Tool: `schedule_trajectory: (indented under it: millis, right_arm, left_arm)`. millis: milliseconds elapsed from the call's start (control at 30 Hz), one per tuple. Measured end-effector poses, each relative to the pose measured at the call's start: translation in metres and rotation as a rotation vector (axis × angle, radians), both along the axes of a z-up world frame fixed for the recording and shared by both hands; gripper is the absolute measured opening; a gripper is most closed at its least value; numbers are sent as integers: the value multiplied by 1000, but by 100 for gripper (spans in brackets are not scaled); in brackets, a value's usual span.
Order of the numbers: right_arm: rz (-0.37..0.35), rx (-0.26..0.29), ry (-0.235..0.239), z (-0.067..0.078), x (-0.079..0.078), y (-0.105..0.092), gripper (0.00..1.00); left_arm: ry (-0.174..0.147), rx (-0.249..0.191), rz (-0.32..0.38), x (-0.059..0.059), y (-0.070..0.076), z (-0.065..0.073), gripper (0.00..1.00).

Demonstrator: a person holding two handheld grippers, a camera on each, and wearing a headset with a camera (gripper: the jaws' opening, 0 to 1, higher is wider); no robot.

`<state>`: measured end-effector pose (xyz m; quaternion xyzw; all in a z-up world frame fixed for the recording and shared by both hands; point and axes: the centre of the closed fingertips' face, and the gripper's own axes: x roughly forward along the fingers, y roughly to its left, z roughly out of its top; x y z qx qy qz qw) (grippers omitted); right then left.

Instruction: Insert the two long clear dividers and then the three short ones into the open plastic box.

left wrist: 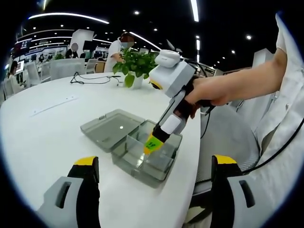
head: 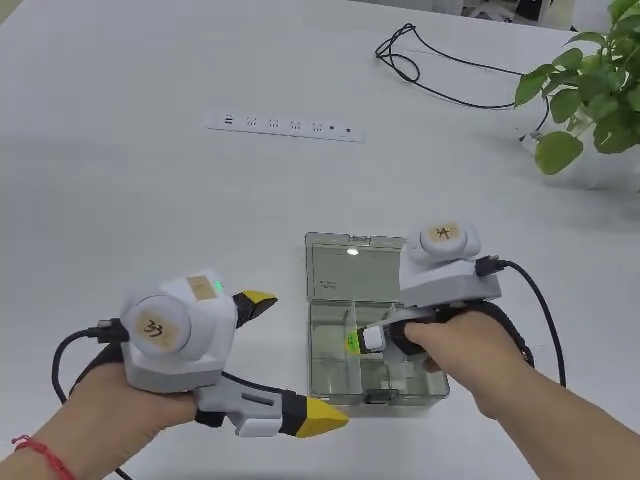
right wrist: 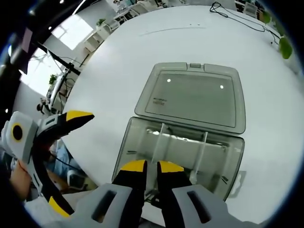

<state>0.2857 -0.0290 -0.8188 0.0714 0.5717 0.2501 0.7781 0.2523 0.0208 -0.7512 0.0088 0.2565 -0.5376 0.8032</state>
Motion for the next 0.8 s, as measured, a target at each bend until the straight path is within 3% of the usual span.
schedule_trajectory:
  millis: [233, 500, 800]
  right_arm:
    - [-29, 72, -13, 10, 1, -3, 13]
    - [-63, 157, -57, 32, 8, -13, 16]
    - [-13, 220, -129, 58, 9, -24, 24]
  left_arm:
    - [-5, 7, 10, 0, 0, 4, 100]
    - [-5, 14, 28, -3, -1, 8, 100]
    - [-11, 23, 52, -6, -3, 14, 100]
